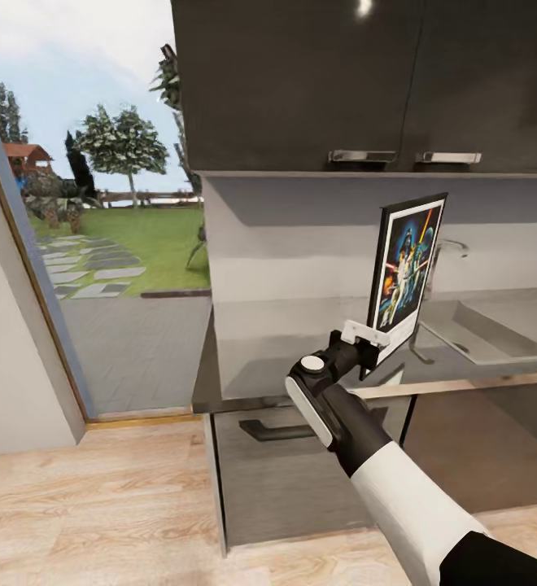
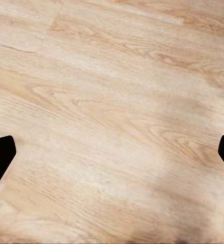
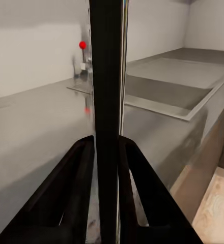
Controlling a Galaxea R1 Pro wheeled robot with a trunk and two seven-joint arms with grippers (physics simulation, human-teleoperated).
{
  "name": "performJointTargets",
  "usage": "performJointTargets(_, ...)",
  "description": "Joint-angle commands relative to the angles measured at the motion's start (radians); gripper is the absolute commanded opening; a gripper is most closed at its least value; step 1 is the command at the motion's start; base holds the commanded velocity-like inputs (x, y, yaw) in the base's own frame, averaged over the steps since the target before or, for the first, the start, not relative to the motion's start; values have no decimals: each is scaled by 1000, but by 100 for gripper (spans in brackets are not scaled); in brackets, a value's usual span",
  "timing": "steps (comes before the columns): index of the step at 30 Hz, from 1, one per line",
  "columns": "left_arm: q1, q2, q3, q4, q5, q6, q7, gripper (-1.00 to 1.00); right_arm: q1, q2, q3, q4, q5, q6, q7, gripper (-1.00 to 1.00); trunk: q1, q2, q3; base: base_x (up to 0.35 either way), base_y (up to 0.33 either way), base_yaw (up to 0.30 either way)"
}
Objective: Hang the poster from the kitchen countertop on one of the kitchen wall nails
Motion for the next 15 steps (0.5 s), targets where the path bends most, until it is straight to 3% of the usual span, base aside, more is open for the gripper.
performJointTargets(1, 0, 0, -1, 0, 7, -2, -1, 100, -1, 0, 2, -1, -5, 7, -4, -100, -1, -1, -1, -330, 0, 0)
performJointTargets(15, 0, 0, -1, 0, 7, -2, 0, 100, -1, 0, 4, -1, -5, 7, 1, -100, -1, -1, -1, -333, 0, 0)
